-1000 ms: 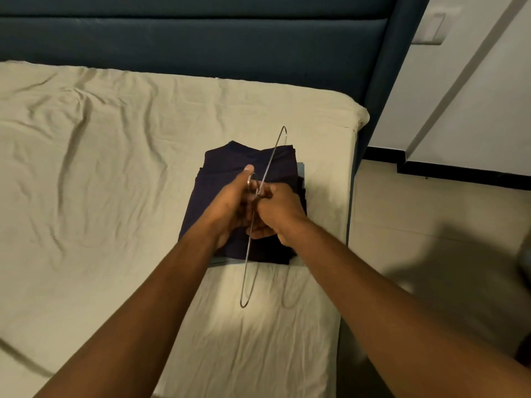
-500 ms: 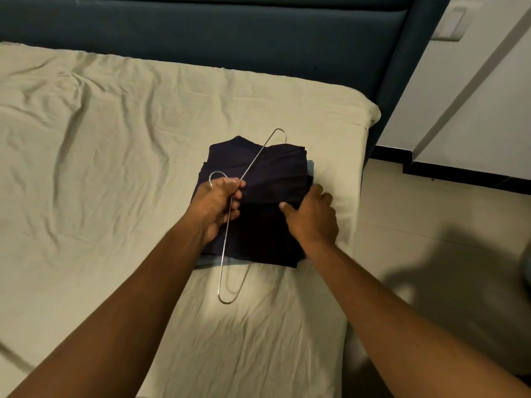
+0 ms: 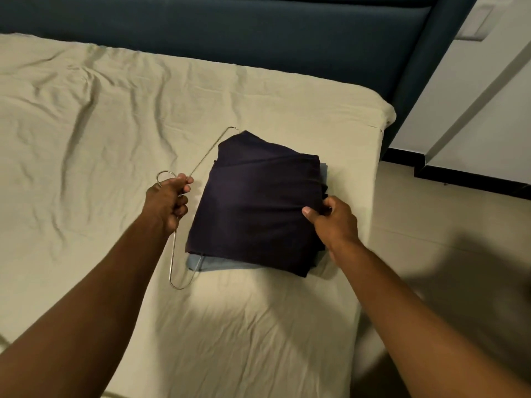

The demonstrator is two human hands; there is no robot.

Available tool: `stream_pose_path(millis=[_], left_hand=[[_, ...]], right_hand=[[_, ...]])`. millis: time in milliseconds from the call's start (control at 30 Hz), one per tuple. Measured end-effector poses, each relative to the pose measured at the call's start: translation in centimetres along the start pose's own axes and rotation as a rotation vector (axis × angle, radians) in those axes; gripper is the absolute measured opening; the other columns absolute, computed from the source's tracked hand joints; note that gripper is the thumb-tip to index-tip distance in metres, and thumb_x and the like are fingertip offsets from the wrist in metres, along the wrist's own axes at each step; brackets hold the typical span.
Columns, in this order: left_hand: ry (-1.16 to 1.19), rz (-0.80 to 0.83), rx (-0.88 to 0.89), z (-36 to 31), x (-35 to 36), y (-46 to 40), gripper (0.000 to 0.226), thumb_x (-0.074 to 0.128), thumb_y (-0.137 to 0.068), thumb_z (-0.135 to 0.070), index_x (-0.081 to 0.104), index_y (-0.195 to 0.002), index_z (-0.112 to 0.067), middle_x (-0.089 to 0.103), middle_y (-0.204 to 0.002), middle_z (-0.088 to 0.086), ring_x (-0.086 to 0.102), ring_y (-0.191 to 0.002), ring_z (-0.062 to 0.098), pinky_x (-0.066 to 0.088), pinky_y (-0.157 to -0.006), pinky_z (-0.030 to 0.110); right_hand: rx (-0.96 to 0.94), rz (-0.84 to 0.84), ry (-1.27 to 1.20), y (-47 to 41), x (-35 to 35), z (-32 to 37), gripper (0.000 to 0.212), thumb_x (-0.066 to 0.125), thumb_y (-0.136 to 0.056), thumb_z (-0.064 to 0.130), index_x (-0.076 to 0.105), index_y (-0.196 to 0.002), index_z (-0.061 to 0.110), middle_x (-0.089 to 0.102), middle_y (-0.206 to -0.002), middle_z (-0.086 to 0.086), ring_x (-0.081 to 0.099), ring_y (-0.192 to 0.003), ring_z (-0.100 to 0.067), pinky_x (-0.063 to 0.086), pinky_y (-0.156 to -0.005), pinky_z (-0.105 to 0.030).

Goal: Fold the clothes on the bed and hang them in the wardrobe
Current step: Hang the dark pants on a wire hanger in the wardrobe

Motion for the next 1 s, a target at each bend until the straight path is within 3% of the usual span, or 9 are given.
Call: stream_pose_path(millis=[200, 400, 567, 767, 900, 1000], left_hand=[[0.020, -0.022, -0.014, -0.6, -1.2, -1.0, 0.024, 0.052, -0.104, -0.024, 0.064, -0.086, -0.013, 0.050, -0.066, -0.005, 0.028, -0.038, 0.003, 0.020, -0.032, 0.016], [0.016, 0.107, -0.053, -2.9, -1.1, -1.2, 0.025, 0.043, -0.106, -0.022, 0.058, -0.088, -0.013, 0.047, -0.061, -0.008, 0.029, -0.035, 0.004, 0.020, -0.030, 0.014], [-0.037, 0.020, -0.092, -0.5, -2.1, -1.7, 0.027, 0.046, -0.106, -0.025, 0.057, -0.084, -0.014, 0.044, -0.068, -0.005, 0.031, -0.033, 0.004, 0.021, -0.030, 0.015], [-0.050, -0.011, 0.110, -5.7, -0.7, 2.1, 0.023, 0.050, -0.102, -0.018, 0.059, -0.081, -0.014, 0.047, -0.069, -0.003, 0.029, -0.038, 0.004, 0.019, -0.034, 0.017], [-0.109, 0.069, 0.272, -10.7, 2.0, 7.5, 0.023, 0.055, -0.101, -0.021, 0.058, -0.080, -0.015, 0.052, -0.069, -0.002, 0.033, -0.044, 0.007, 0.024, -0.037, 0.018], [-0.176, 0.131, 0.350, -13.3, 4.5, 11.8, 0.022, 0.056, -0.101, -0.022, 0.057, -0.080, -0.015, 0.055, -0.068, -0.002, 0.038, -0.047, 0.009, 0.030, -0.039, 0.019]], right_hand=[[-0.025, -0.049, 0.016, -0.4, -0.4, -0.1, 0.027, 0.077, -0.084, 0.032, 0.059, -0.092, 0.013, 0.065, -0.088, 0.000, 0.062, -0.083, -0.022, 0.054, -0.079, -0.039], [0.000, -0.019, 0.009, -0.7, -0.9, -0.9, 0.028, 0.076, -0.086, 0.030, 0.059, -0.096, 0.010, 0.059, -0.084, 0.003, 0.057, -0.077, -0.017, 0.052, -0.077, -0.036], [-0.015, 0.015, 0.111, -0.6, -0.1, -1.1, 0.025, 0.072, -0.089, 0.032, 0.058, -0.097, 0.012, 0.061, -0.087, 0.001, 0.059, -0.082, -0.021, 0.047, -0.076, -0.034], [0.005, 0.003, 0.176, -0.6, 0.2, -1.1, 0.030, 0.066, -0.093, 0.033, 0.056, -0.111, 0.011, 0.060, -0.101, -0.004, 0.057, -0.092, -0.025, 0.042, -0.078, -0.031], [0.058, -0.035, 0.152, 0.7, -0.3, -1.3, 0.031, 0.063, -0.096, 0.031, 0.056, -0.116, 0.009, 0.061, -0.103, -0.008, 0.059, -0.096, -0.030, 0.040, -0.077, -0.031], [0.128, -0.036, 0.104, 1.7, -1.0, -1.8, 0.033, 0.062, -0.097, 0.029, 0.056, -0.121, 0.007, 0.063, -0.113, -0.013, 0.060, -0.104, -0.034, 0.046, -0.087, -0.036]])
Point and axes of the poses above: each hand's wrist, its own y-axis away from the middle knuckle, its own x-axis out of the palm, z = x × y, the point moved 7 cm from there along -y, towards the middle knuckle
